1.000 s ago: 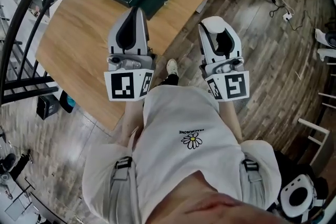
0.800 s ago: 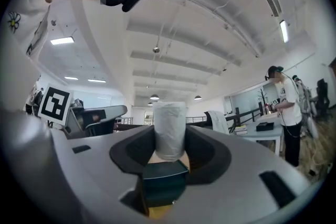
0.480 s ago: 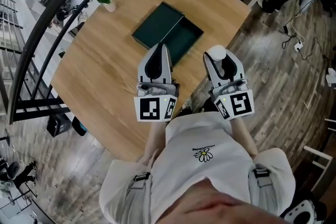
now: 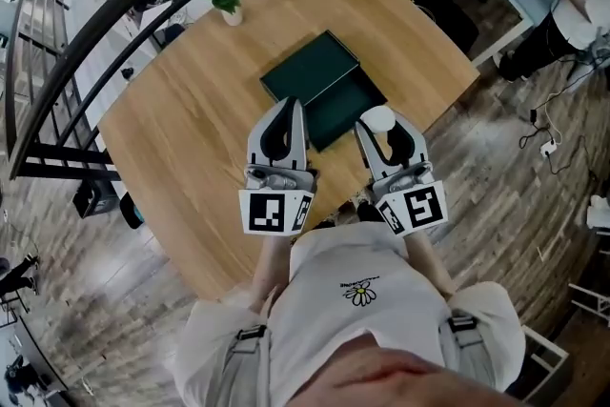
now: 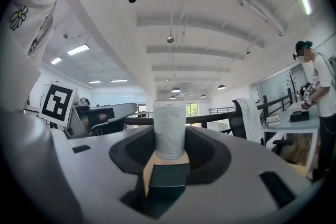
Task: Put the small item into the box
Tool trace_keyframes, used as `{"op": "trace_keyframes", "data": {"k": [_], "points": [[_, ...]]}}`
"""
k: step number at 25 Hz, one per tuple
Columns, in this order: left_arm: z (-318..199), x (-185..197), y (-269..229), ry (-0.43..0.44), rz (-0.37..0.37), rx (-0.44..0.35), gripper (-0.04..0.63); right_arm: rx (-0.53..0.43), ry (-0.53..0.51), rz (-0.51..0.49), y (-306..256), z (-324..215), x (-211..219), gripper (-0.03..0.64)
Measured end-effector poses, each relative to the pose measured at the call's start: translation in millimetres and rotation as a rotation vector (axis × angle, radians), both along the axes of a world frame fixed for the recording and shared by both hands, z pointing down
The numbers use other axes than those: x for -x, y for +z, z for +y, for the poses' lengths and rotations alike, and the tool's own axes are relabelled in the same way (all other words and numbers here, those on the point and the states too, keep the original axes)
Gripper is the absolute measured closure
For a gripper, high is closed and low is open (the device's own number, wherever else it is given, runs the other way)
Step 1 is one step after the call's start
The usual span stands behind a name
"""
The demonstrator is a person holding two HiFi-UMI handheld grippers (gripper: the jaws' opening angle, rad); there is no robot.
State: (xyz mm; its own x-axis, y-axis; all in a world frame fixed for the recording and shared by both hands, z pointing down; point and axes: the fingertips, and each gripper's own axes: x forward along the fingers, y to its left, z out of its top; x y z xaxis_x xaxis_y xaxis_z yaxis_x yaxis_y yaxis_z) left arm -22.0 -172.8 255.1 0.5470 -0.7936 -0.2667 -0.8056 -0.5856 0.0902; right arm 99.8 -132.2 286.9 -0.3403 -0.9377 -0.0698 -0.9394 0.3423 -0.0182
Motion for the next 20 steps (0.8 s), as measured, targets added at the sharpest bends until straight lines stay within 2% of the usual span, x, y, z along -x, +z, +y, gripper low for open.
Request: {"op": "trace_keyframes", "data": {"k": [2, 5, 7, 12, 17, 20], "points": [[-2, 0, -1, -0.032, -0.005, -0.007, 0.581, 0.003, -0.034, -0.005, 0, -10, -1, 0.445], [-4, -4, 0, -0.042, 0.054, 0.008, 0.580, 0.017, -0.073, -0.005, 0, -22, -6, 0.445], [-7, -5, 2, -0.049, 0.062, 0.016, 0.581, 0.011, -0.098, -0.004, -1, -27, -6, 0.445], [-14, -24, -5, -0.054, -0.068, -0.036, 0.580, -0.012, -0.104, -0.004, -6, -39, -22, 0.445], [-17, -7, -11, -0.148, -0.089, -0.036, 0.581, -0.008, -0.091, -0.005, -5, -42, -33, 0.445], [-22, 7, -17, -0.203, -0.107, -0.049, 0.581, -0.029, -0.118, 0.055, -10, -51, -31, 0.445]]}}
